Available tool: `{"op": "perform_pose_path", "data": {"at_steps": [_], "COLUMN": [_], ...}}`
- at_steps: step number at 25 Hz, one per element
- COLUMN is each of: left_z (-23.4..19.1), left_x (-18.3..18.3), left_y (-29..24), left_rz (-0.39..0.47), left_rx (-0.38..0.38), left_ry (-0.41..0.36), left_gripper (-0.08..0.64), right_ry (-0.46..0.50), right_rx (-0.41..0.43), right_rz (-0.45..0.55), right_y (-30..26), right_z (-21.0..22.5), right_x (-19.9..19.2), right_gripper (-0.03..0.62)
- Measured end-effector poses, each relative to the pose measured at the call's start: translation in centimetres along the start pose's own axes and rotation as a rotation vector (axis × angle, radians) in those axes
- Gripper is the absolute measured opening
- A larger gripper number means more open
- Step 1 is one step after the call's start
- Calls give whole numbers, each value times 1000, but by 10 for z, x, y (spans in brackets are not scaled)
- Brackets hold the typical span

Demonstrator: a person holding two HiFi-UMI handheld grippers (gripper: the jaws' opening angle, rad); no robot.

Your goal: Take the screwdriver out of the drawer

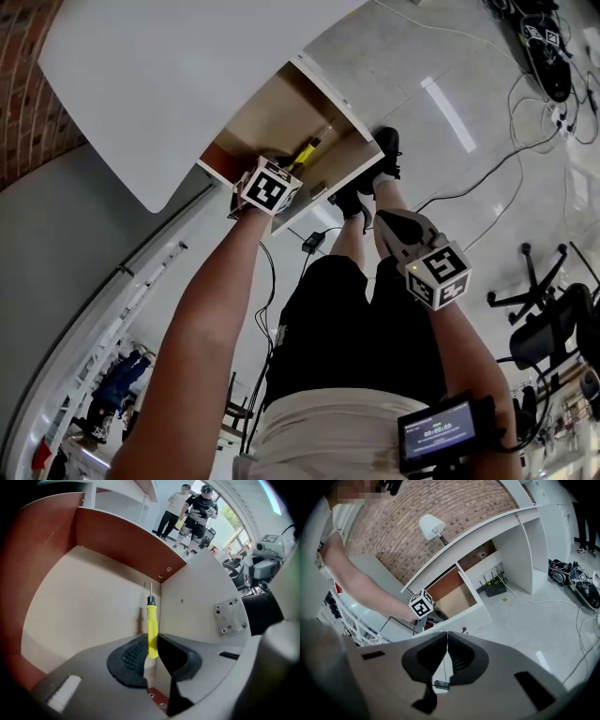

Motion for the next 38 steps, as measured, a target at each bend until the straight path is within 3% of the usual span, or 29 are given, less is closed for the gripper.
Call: {"op": "perform_pose_path", "data": {"at_steps": [18, 26, 38], "left_z": [26, 37, 56], "left_x": [-7, -14, -40], "left_y": [42, 74, 137], "left_rz": [79, 193, 356], "left_rx": [34, 35, 8], "left_ry": [166, 317, 507], "left_gripper": [63, 63, 63], "right_ry": [56, 85, 158], "right_rx": [12, 1, 2], "right_rz": [-43, -44, -42], "right_y": [13, 16, 18], "right_z": [-13, -17, -56], "right_x": [9, 20, 53], "right_gripper": [8, 8, 8]}}
Point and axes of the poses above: the fingertips, and each gripper's own axes: y backward along the fingers, z to its right, x out of its top, the point moved 6 cm from there along y, backward along the fingers
